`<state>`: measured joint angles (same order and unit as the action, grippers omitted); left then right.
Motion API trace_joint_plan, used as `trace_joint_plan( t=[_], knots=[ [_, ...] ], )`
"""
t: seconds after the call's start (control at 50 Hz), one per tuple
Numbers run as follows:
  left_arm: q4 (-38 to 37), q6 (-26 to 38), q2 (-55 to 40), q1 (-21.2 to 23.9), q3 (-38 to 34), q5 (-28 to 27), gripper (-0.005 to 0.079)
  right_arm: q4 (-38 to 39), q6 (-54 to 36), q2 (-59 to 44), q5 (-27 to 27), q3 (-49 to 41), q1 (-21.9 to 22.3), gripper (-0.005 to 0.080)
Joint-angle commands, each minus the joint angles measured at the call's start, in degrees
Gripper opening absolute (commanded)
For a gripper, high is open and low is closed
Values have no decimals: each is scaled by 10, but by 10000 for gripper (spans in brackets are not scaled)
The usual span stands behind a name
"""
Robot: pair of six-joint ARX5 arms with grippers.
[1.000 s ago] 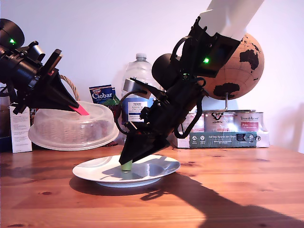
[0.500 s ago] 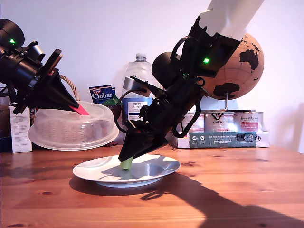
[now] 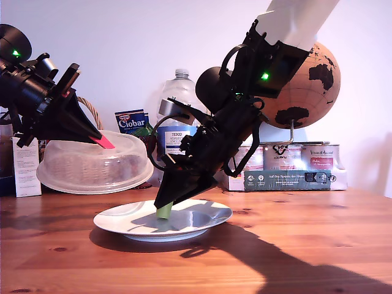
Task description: Lift the plastic dome with your left arm while removing the green coffee capsule from the plate using your right arm.
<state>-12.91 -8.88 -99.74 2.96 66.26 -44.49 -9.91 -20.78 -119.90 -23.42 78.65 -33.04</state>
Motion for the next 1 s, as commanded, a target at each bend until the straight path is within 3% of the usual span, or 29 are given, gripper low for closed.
trace_joint_plan(
  t=[0.0,0.84,0.98],
  knots=[
    [5,4,4,-2,-2,-3,-24,-4,4,-5,0,8,5,257],
    [3,3,4,-2,-2,-11,-24,-57,-11,45,18,10,74,257],
    [3,3,4,-2,-2,-12,-24,-77,-33,46,44,10,81,257]
  ],
)
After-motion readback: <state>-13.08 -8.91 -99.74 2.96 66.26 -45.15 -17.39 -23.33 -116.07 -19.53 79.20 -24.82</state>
